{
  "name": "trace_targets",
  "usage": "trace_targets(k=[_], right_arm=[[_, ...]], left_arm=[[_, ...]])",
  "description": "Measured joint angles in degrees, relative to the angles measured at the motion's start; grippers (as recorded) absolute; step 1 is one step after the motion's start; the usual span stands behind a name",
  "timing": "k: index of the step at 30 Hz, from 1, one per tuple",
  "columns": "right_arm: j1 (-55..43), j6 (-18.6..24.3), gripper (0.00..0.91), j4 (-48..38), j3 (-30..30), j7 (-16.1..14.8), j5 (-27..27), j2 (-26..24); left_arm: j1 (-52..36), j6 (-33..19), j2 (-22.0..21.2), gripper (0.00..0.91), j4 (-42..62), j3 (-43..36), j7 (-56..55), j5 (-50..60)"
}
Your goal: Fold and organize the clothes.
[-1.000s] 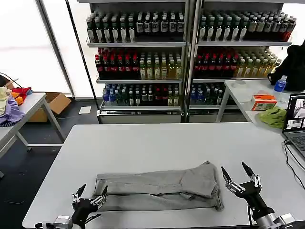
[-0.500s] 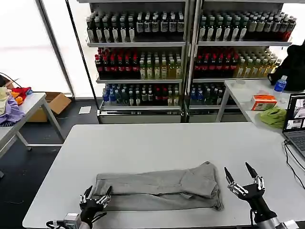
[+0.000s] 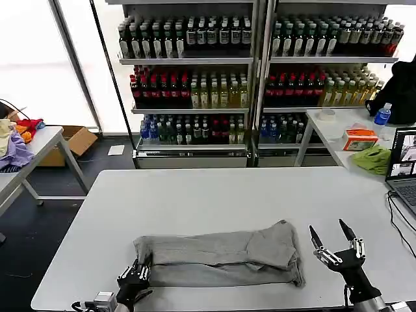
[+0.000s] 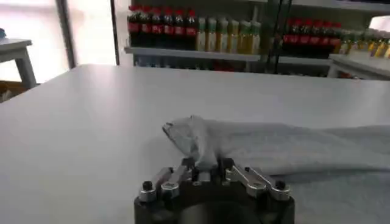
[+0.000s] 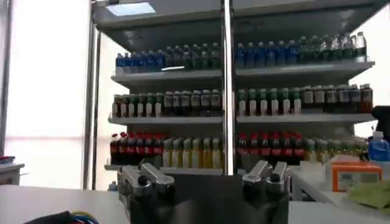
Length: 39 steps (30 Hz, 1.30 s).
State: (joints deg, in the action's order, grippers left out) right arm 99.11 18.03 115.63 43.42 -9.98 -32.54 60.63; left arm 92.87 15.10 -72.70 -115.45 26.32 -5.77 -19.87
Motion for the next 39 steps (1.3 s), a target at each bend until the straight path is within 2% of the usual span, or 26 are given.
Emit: trace_targets(k=[10,20,28,33,39], right_arm=[[-0.73,0.1,0.907,-0.26,-0.26,0.26,-0.35,-0.27],[-1.5,0.0,0.907,-0.59,-0.51,0.71,-0.99,-0.8],[-1.28,0.11,0.907,-0.59,-0.63,0.7,-1.16,-0.64],[-0.9,0.12,0.907,-0.24,-0.79,0.54,-0.94,-0.22],[-0.19,0.32,0.907,0.11,-0.6,0.36,-0.69,0.27]], left_arm=[[0.52,-0.36,1.95,0.0,-1.94,5.8,2.86,-2.14],[2.11,-0.37,7.13,0.0,-0.83,22.03,7.99,-4.04],[1.76,1.98,11.84,0.01,-1.05,32.7,9.64,-6.01],[1.17,4.62,11.95,0.01,-5.65,33.61,8.9,-8.24],[-0.07,8.12,11.36,0.01,-11.5,25.68,5.96,-12.05]])
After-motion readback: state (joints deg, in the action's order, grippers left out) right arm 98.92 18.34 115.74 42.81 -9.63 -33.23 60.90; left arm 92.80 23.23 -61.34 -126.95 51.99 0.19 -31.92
